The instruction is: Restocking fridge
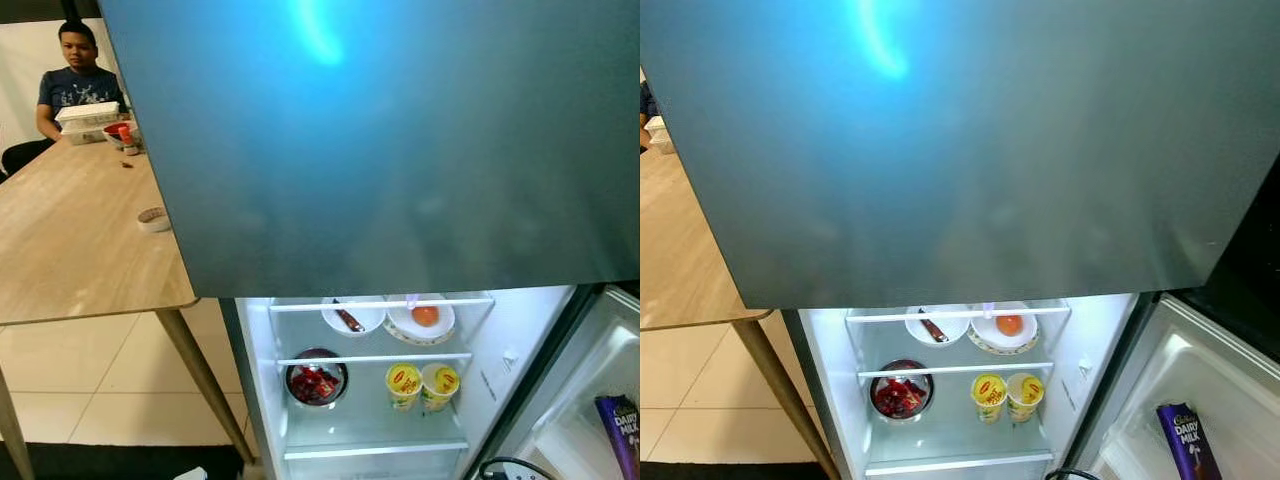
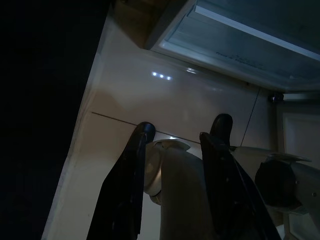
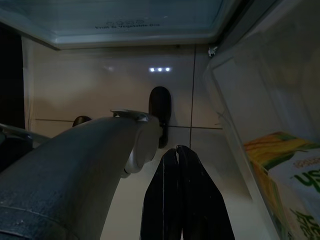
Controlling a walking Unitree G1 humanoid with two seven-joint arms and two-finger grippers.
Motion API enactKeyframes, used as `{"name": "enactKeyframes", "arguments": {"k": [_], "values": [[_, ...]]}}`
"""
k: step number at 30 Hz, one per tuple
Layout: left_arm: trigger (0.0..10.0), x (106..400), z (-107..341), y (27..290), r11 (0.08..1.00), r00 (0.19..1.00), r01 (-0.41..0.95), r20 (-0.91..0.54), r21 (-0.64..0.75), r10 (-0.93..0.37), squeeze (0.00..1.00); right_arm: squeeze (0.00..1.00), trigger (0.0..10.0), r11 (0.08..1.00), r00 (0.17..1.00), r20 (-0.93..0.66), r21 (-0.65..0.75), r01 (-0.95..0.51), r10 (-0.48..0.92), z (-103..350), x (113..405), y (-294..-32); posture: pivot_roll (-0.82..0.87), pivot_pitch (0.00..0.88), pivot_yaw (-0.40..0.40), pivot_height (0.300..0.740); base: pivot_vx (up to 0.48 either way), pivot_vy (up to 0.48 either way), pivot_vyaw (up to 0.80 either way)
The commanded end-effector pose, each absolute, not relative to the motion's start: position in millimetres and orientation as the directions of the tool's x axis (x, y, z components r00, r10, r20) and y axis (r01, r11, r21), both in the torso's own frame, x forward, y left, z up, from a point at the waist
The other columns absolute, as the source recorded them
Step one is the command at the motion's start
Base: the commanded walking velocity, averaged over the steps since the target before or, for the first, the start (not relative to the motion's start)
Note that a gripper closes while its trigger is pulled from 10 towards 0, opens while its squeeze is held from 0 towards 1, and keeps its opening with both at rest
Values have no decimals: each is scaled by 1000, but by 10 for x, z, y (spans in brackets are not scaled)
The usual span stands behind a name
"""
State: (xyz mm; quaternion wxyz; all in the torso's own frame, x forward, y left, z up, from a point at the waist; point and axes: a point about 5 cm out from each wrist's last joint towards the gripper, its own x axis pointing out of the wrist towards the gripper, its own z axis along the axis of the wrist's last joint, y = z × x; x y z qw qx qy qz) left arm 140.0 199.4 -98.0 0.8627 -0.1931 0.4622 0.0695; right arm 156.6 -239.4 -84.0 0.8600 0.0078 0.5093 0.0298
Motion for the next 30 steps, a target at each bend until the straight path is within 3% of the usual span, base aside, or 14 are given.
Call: {"name": "enactKeyframes", "arguments": {"k": [1, 8, 30], "values": [[10000, 1354, -997, 2007, 920, 544, -296, -837, -258, -60, 0, 0, 10000, 997, 475, -877, 44, -63, 69, -845, 1573, -2366, -66, 0, -34, 740, -349, 0, 0], [10000, 1368, -1007, 1911, 915, 544, -293, -836, -277, -79, 0, 0, 10000, 989, 442, -892, 29, -148, 92, -871, 1532, -2320, -78, 0, -47, 740, -429, 0, 0], [10000, 1366, -1020, 1812, 908, 539, -296, -836, -298, -99, 0, 0, 10000, 990, 453, -888, 22, -142, 85, -842, 1580, -2358, -95, 0, -60, 740, -480, 0, 0]]}}
